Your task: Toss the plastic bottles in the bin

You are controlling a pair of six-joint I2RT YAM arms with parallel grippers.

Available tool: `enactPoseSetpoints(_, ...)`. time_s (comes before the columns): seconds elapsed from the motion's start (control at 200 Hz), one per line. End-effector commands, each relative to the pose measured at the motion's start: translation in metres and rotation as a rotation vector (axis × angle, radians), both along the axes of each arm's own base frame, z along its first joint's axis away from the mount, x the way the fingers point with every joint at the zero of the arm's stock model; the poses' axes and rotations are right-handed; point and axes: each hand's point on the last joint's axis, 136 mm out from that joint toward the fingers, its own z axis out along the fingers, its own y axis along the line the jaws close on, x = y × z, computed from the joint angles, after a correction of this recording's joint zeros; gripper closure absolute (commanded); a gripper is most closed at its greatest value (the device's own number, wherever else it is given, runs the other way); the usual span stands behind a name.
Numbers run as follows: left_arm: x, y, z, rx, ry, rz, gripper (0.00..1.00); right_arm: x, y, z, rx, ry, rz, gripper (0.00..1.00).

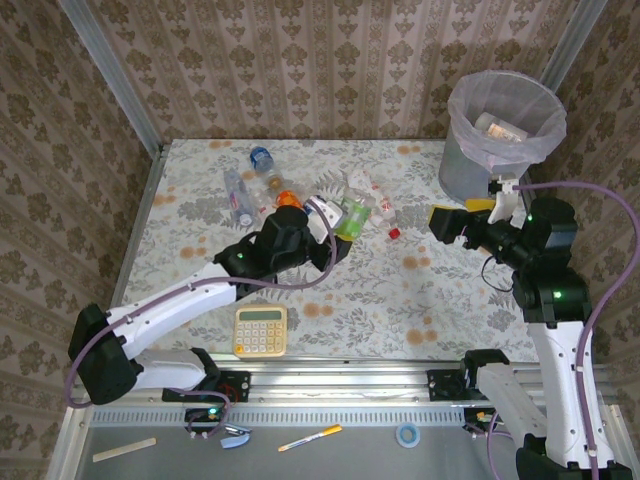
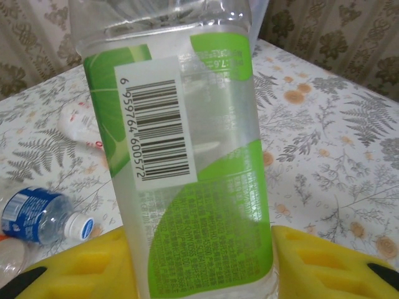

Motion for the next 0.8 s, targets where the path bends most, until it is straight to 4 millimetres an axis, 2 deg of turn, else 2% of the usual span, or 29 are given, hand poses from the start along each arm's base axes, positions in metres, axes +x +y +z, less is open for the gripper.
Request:
enactPoseSetpoints(0.0, -0.007, -0.016, 0.02, -0.039, -0.059, -0.065, 0.58, 0.002, 0.011, 0.0, 0.07, 0.015, 0.05, 0.0)
enactPoseSetpoints(0.305, -0.021, -0.049, 0.031, -0.052, -0.085, -0.152, 0.59, 0.007, 0.031, -0.012, 0.192, 0.091, 0.14, 0.0)
enactPoseSetpoints(0.545, -0.03, -0.075, 0.038, -0.064, -0.109, -0.214, 0.59, 0.008, 0.054, -0.03, 0.191, 0.162, 0.204, 0.0)
enactPoseSetpoints(0.8, -0.039, -0.087, 0.045, -0.072, -0.133, -0.254, 0.6, 0.011, 0.07, -0.047, 0.172, 0.224, 0.24, 0.0)
